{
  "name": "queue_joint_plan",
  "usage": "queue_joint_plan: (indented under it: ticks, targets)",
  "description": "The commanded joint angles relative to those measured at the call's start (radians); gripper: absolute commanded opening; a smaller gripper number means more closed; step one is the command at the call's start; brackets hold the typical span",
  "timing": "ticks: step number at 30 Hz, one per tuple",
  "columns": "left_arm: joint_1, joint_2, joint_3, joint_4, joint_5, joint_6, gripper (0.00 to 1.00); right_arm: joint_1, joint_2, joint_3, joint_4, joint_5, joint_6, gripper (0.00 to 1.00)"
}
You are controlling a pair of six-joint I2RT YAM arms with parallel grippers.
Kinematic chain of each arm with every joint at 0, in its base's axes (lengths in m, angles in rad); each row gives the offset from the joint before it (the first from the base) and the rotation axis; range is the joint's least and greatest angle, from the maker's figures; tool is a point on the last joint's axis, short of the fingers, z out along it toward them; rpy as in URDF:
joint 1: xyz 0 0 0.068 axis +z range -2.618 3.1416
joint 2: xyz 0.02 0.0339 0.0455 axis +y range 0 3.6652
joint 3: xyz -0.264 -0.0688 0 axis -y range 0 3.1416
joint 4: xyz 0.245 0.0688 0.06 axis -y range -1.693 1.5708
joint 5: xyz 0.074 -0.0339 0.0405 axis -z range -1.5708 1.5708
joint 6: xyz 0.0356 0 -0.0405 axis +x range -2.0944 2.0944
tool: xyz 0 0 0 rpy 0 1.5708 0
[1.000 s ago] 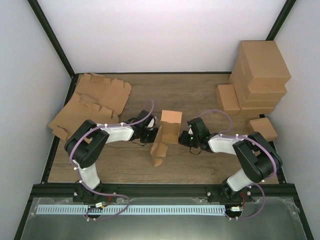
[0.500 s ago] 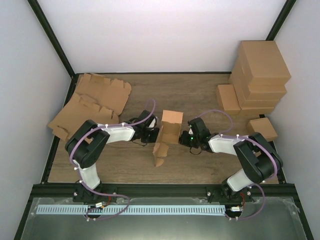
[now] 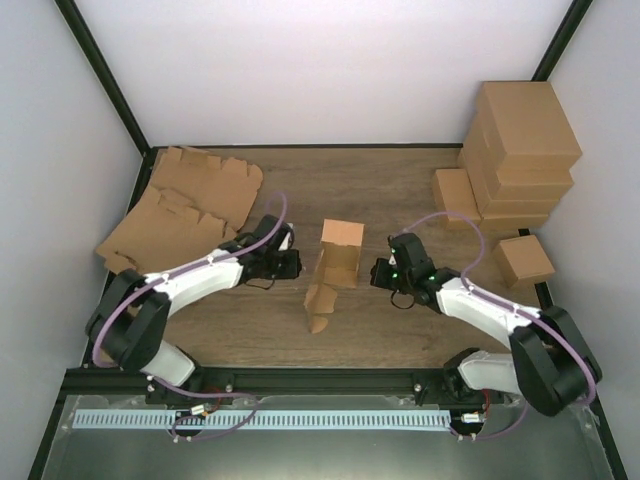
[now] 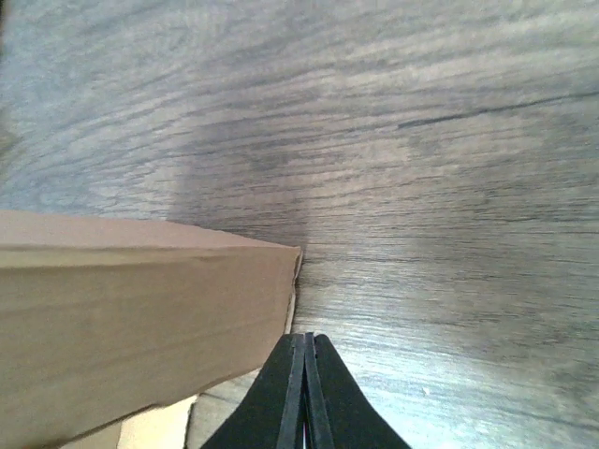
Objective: Fold the paper box
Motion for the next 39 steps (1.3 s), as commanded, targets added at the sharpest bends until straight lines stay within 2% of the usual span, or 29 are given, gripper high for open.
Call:
queue_joint_plan:
  ticks: [1, 4, 8, 9, 11, 13, 15, 19, 25, 35, 39]
  targets:
    - [0.041, -0.123, -0.043, -0.064, -0.040, 0.019, 0.14, 0.004, -0.099, 0.090, -0.132, 0.057, -0.075, 0.01]
    - [0.043, -0.237, -0.065, -0.040, 0.027, 0.025, 0.18, 0.004, -0.155, 0.139, -0.193, 0.066, -0.112, 0.02]
    - [0.047, -0.389, -0.068, -0.010, 0.093, 0.004, 0.35, 0.004, -0.211, 0.181, -0.231, 0.050, -0.142, 0.11]
    - [0.053, -0.412, -0.063, -0.003, 0.128, 0.000, 0.44, 0.003, -0.222, 0.187, -0.234, 0.032, -0.145, 0.12]
    - [0.079, -0.425, -0.037, -0.005, 0.203, -0.001, 0.70, 0.003, -0.244, 0.197, -0.229, -0.011, -0.147, 0.22]
    - [0.104, -0.412, -0.024, 0.009, 0.286, -0.002, 0.77, 0.000, -0.262, 0.199, -0.222, -0.052, -0.134, 0.34]
    - [0.130, -0.401, -0.035, 0.058, 0.363, -0.025, 0.79, -0.009, -0.284, 0.192, -0.207, -0.086, -0.112, 0.44]
    - [0.166, -0.368, -0.054, 0.151, 0.478, -0.079, 0.79, -0.056, -0.320, 0.163, -0.138, -0.192, -0.061, 0.50]
    - [0.179, -0.300, -0.051, 0.231, 0.560, -0.117, 0.80, -0.131, -0.296, 0.144, -0.055, -0.356, -0.022, 0.51]
    - [0.192, -0.208, -0.012, 0.269, 0.576, -0.167, 0.77, -0.144, -0.246, 0.136, -0.010, -0.432, -0.010, 0.52]
    - [0.194, -0.166, -0.003, 0.294, 0.601, -0.179, 0.77, -0.146, -0.225, 0.133, 0.011, -0.464, -0.009, 0.56]
